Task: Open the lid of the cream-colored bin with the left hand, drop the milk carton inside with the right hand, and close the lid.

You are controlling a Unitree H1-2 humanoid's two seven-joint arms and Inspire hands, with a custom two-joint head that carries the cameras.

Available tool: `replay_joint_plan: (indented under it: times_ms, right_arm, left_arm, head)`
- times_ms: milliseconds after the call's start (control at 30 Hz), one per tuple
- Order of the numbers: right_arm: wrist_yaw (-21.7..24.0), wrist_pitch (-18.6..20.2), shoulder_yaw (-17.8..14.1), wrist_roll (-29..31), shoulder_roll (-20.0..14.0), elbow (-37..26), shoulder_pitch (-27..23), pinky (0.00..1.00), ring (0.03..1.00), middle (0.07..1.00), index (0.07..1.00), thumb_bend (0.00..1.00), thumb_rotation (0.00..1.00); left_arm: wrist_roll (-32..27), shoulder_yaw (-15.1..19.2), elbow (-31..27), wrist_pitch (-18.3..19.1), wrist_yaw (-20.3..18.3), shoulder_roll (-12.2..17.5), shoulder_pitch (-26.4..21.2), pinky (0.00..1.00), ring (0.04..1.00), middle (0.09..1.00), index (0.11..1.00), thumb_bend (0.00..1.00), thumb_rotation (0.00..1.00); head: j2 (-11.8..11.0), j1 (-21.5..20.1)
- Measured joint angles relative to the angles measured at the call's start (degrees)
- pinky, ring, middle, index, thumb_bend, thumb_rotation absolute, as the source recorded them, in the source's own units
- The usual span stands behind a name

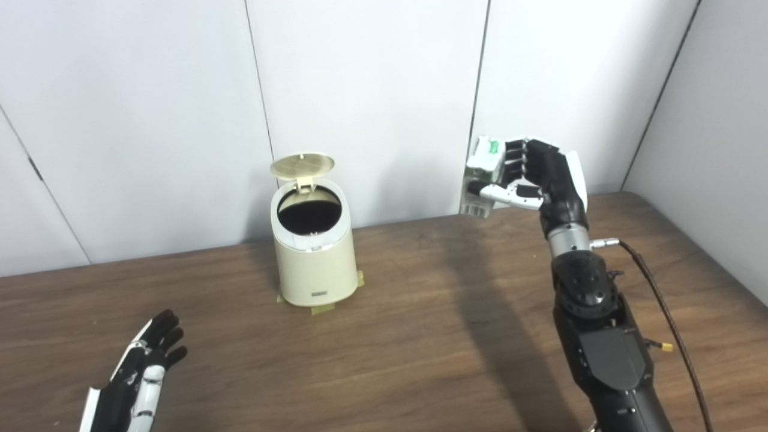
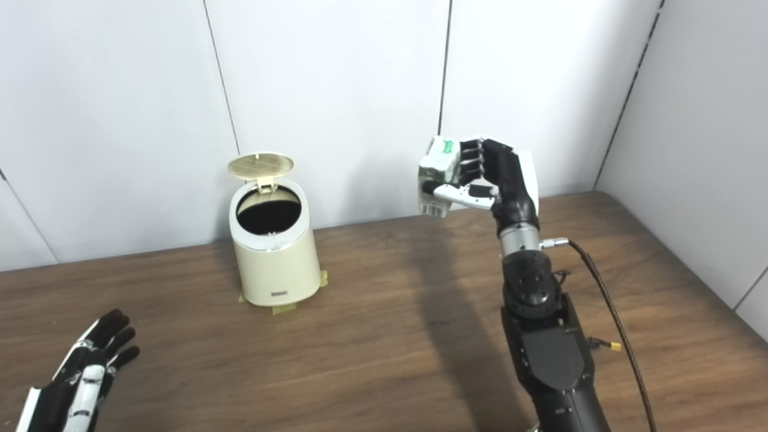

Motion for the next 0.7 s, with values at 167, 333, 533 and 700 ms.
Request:
replay_joint_plan:
  times_ms: [167, 333, 533, 700]
  right_arm:
    - [2.9, -2.5, 3.0, 0.0, 1.3, -1.5, 0.7, 0.39, 0.446, 0.498, 0.485, 0.52, 0.0]
    - [4.4, -3.8, 3.9, 0.4, 2.9, -2.6, 0.7, 0.4, 0.461, 0.497, 0.472, 0.52, 0.0]
    - [6.2, -4.5, 4.9, 2.2, 5.6, -2.9, 0.6, 0.41, 0.448, 0.472, 0.499, 0.52, 0.0]
    - [6.5, -4.3, 6.2, 1.8, 8.6, -3.0, 0.0, 0.41, 0.449, 0.47, 0.5, 0.52, 0.0]
  left_arm:
    - [0.0, -0.1, 0.0, -0.1, 0.2, -0.1, 0.0, 0.83, 0.888, 0.889, 0.87, 0.27, 0.75]
    - [0.9, -0.6, 0.1, -1.3, 1.0, -0.4, 0.0, 0.81, 0.872, 0.873, 0.853, 0.27, 0.85]
    - [2.3, -1.7, 0.1, -1.3, 2.7, -0.8, 0.0, 0.81, 0.865, 0.866, 0.849, 0.24, 0.85]
    - [3.4, -2.6, -0.3, -1.3, 3.5, -0.9, 0.1, 0.81, 0.861, 0.864, 0.846, 0.25, 0.84]
  head:
    - [0.0, 1.0]
    - [-0.2, 2.4]
    - [-0.3, 3.5]
    - [-0.3, 4.4]
